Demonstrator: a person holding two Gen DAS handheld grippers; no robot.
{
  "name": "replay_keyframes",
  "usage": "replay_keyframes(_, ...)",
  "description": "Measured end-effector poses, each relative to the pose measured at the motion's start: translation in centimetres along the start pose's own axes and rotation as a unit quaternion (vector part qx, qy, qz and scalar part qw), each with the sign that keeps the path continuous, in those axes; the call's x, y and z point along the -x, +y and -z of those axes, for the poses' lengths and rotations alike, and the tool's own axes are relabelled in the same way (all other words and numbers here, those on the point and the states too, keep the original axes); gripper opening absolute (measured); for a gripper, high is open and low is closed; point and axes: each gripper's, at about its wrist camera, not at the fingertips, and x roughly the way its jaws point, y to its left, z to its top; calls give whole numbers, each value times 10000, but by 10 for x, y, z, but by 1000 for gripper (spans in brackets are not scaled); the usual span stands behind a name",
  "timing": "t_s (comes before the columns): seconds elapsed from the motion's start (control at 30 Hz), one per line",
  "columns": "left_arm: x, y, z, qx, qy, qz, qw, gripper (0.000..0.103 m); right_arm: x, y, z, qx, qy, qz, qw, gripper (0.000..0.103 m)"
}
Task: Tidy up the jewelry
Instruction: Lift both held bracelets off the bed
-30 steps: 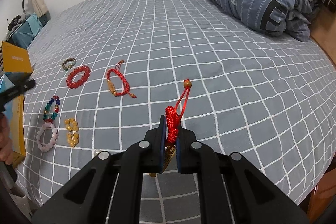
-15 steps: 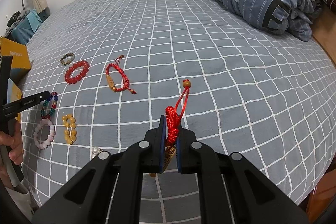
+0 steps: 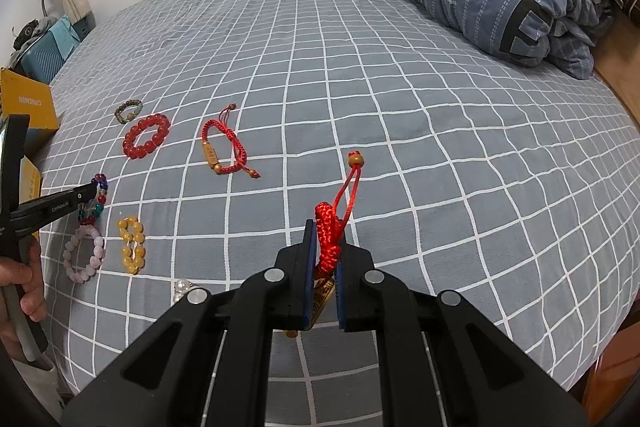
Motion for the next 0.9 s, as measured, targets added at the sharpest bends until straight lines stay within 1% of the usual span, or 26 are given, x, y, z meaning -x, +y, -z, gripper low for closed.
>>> replay_keyframes(0.1,12,-1,-2,23,-235,8,9997,9,0,0,0,8,14,3,10000,8)
replay_keyframes(0.27,37,-3,-5,62,-678,137,9976,9,-1,0,0,18,20,19,10000,8)
replay_keyframes(0.5,66,-6,-6,106,-1106,229,9935,9,2,1,-1,11,-59,3,10000,8)
replay_keyframes(0.7,87,-8,-4,105,-1295,212,9913,9,8,7,-3,76,-118,0,9999,8)
replay_keyframes(0.9,104,-7,5,79,-1354,221,9905,9,22,16,-5,132,-246,-11,9996,8)
